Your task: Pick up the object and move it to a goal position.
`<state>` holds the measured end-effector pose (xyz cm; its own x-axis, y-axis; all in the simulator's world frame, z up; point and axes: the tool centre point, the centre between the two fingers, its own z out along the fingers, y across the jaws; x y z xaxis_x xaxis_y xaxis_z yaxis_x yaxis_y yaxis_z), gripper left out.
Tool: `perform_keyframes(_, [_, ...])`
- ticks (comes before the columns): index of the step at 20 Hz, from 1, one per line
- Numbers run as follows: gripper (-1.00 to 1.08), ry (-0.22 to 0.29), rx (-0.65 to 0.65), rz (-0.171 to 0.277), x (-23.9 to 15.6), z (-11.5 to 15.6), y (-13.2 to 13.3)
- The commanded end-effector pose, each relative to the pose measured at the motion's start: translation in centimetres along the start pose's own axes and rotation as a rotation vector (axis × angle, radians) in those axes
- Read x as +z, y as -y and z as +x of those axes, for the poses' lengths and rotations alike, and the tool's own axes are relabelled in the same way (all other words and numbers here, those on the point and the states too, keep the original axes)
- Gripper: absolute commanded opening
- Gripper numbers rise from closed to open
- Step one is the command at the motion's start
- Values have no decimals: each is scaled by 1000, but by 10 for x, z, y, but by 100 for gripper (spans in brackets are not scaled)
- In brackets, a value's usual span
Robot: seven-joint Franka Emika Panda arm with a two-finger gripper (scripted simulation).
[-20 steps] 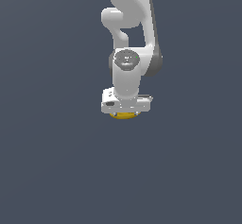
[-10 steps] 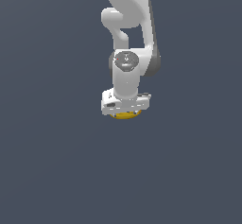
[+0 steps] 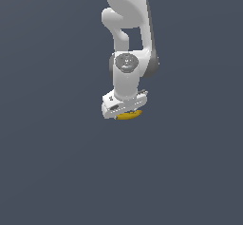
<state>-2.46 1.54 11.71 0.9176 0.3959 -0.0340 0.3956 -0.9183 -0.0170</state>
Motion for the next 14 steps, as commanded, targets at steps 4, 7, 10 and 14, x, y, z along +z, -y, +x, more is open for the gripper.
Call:
perform_keyframes(4, [100,-2,-160,-6,8,-7,2])
perform_keyframes(7, [100,-2,-248,-9,13,-11,3])
perform_keyframes(10, [100,-3,-335,-12,17,-15,5])
perform_keyframes(14, [100,-5,-452,-15,23,-21,7])
